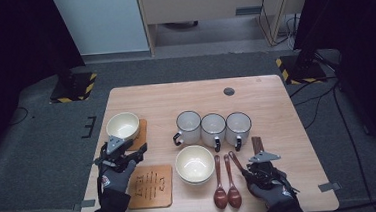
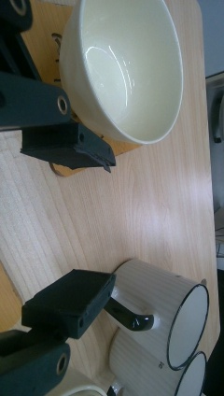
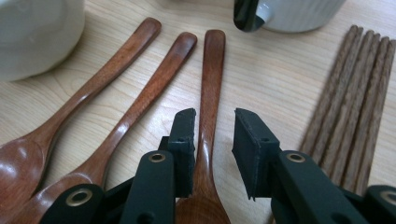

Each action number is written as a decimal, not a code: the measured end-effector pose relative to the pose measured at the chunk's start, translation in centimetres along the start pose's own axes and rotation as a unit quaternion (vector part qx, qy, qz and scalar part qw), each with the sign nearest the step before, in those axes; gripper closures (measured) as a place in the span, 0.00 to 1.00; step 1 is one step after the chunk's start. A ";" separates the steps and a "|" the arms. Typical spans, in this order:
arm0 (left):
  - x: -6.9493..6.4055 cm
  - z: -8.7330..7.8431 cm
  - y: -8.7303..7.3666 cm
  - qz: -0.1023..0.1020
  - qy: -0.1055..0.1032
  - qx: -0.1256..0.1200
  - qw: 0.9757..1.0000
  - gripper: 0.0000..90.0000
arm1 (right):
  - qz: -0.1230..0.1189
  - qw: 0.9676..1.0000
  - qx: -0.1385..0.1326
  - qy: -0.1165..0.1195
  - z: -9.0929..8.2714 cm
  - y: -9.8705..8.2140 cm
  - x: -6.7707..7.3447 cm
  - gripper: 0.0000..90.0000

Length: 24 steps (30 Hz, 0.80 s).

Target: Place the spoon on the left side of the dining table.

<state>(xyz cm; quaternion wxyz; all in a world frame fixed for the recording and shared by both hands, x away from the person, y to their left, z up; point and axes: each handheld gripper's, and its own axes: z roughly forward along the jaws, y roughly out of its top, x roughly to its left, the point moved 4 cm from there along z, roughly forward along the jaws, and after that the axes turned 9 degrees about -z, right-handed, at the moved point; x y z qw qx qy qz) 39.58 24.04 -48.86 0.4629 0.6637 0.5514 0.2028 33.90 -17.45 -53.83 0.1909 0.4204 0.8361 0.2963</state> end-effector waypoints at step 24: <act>0.0 0.1 -0.1 0.001 -0.002 0.003 1.000 0.40 | 0.004 1.000 0.030 -0.002 0.7 -0.5 0.5 0.82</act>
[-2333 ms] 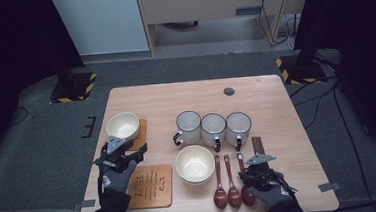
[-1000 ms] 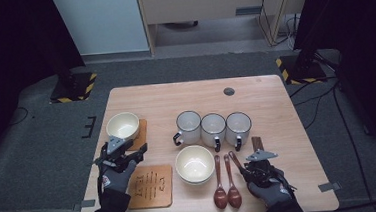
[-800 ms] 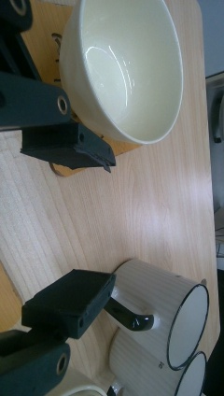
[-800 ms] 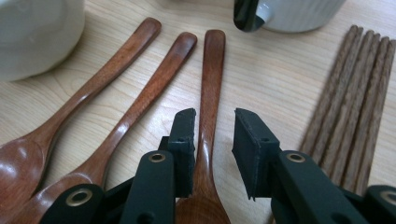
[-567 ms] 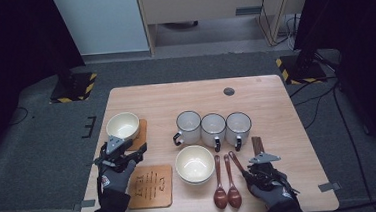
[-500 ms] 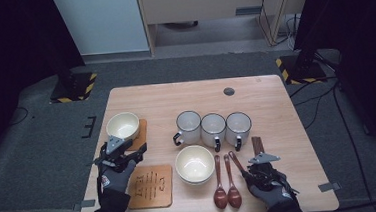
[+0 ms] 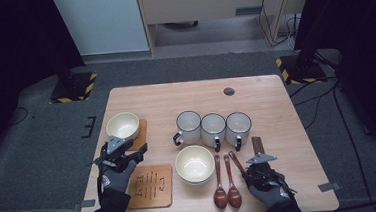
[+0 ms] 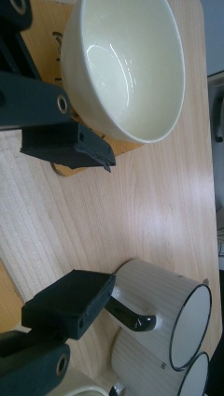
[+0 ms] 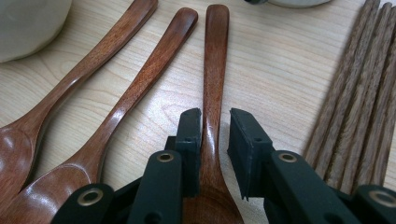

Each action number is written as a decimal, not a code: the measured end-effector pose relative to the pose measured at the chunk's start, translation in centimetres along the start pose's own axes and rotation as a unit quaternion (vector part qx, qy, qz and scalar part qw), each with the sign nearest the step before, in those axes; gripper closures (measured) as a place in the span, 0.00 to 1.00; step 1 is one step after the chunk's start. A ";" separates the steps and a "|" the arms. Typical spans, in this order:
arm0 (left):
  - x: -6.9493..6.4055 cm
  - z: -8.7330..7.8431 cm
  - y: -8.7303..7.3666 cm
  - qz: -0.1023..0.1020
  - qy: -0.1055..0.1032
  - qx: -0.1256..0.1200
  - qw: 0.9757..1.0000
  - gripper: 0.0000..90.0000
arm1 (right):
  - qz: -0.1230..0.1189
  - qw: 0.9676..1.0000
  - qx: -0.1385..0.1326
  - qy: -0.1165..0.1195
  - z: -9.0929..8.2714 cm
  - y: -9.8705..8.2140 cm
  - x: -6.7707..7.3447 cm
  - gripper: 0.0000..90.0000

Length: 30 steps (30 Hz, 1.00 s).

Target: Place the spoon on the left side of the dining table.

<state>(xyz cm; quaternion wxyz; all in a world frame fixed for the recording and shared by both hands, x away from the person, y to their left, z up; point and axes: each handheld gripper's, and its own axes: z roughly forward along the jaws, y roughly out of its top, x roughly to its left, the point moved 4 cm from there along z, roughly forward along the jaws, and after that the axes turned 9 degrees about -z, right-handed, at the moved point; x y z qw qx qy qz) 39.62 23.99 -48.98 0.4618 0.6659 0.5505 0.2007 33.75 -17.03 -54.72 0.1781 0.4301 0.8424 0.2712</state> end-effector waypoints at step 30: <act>-0.2 -0.1 0.1 0.003 -0.003 -0.002 1.000 0.40 | 0.011 1.000 -0.002 0.012 -0.5 0.5 0.0 0.91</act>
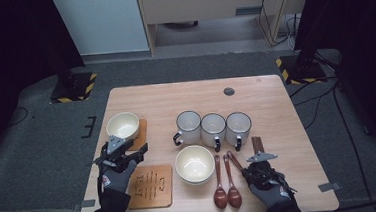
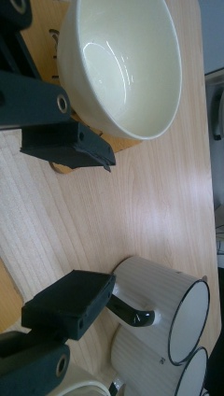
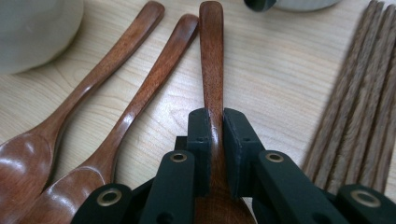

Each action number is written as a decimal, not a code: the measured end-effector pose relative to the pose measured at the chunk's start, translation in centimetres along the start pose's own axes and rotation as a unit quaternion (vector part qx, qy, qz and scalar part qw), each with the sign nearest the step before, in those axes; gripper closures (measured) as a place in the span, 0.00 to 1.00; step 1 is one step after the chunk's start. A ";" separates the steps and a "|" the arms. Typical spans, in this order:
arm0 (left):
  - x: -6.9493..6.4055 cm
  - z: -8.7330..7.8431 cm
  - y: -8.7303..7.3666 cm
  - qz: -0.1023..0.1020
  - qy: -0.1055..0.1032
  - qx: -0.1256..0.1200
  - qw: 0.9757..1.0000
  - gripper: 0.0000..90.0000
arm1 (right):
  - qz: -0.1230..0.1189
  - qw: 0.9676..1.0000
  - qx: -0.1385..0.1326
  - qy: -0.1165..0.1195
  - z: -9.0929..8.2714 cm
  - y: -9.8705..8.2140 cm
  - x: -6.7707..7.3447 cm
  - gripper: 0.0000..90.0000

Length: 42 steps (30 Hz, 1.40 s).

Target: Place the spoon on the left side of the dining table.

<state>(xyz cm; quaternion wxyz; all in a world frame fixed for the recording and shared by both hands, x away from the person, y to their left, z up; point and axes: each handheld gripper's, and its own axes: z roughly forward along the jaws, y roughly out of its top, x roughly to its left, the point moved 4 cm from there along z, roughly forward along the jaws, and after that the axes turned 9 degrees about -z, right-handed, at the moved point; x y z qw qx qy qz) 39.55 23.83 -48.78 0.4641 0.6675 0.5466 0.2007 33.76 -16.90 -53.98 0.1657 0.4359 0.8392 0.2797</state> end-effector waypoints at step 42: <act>-4.0 -0.8 1.4 0.018 -0.063 -0.022 0.998 0.40 | -0.011 0.994 -0.109 0.023 -3.6 3.1 -0.3 0.91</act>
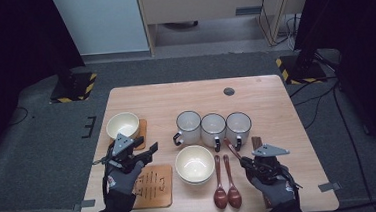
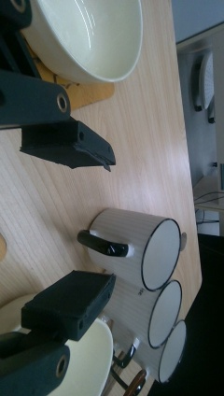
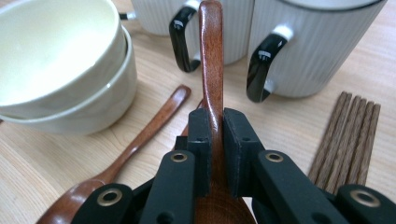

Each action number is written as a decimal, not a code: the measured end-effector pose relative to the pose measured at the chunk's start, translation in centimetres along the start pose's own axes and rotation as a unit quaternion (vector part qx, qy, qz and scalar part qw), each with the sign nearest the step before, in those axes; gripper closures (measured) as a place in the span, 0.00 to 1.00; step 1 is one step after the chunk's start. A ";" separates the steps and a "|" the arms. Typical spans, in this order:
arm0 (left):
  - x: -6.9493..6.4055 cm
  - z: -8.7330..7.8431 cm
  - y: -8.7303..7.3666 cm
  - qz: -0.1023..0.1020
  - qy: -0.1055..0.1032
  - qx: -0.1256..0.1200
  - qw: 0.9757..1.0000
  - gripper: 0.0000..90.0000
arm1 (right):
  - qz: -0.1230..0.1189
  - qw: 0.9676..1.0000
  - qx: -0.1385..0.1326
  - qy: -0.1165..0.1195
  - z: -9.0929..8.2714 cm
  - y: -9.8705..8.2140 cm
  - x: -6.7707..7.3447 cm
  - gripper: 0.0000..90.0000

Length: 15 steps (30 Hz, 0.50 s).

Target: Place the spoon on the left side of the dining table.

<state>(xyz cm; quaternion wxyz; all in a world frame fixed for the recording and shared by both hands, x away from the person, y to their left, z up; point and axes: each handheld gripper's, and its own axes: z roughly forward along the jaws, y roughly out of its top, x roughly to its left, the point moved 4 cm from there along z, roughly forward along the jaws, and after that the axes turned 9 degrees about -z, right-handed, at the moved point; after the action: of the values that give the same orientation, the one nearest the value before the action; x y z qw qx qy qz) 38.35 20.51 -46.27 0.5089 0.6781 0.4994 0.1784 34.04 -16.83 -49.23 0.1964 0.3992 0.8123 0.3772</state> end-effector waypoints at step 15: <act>-1.8 0.3 0.7 -0.003 -0.026 -0.008 1.000 0.39 | -0.015 0.999 -0.049 0.008 -1.0 2.4 0.4 0.91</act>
<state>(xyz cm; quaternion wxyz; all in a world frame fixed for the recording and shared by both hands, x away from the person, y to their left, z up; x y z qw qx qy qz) 38.11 18.83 -45.32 0.5274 0.6772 0.4865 0.1630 34.41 -15.99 -46.72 0.2144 0.3739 0.8004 0.4167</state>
